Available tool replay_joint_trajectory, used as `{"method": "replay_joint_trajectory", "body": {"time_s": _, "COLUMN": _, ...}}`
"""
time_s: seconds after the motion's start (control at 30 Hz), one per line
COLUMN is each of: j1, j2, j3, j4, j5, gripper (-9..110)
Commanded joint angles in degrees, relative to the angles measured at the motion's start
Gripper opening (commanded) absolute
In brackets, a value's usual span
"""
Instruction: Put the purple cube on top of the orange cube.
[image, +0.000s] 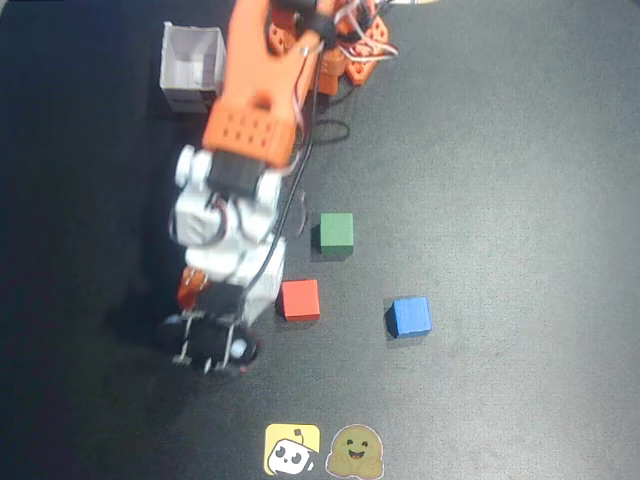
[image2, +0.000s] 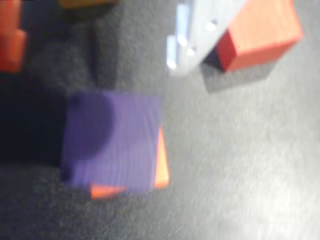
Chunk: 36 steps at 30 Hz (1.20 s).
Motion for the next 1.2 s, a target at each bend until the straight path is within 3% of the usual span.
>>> {"method": "replay_joint_trajectory", "body": {"time_s": 0.0, "j1": -0.4, "j2": 10.4, "j3": 6.8, "j4": -3.1, "j5": -2.3, "gripper": 6}}
{"method": "replay_joint_trajectory", "body": {"time_s": 0.1, "j1": -1.8, "j2": 18.1, "j3": 13.4, "j4": -3.4, "j5": -2.5, "gripper": 0}}
{"method": "replay_joint_trajectory", "body": {"time_s": 0.57, "j1": -8.9, "j2": 57.3, "j3": 50.9, "j4": -7.9, "j5": -3.8, "gripper": 0}}
{"method": "replay_joint_trajectory", "body": {"time_s": 0.7, "j1": -9.7, "j2": 74.2, "j3": 60.6, "j4": -2.7, "j5": -3.6, "gripper": 0}}
{"method": "replay_joint_trajectory", "body": {"time_s": 0.77, "j1": -10.2, "j2": 83.7, "j3": 62.6, "j4": 5.3, "j5": -1.8, "gripper": 0}}
{"method": "replay_joint_trajectory", "body": {"time_s": 0.97, "j1": -10.7, "j2": 86.2, "j3": 62.6, "j4": 14.0, "j5": 3.0, "gripper": 0}}
{"method": "replay_joint_trajectory", "body": {"time_s": 1.17, "j1": -10.8, "j2": 86.2, "j3": 62.6, "j4": 18.3, "j5": 0.5, "gripper": 1}}
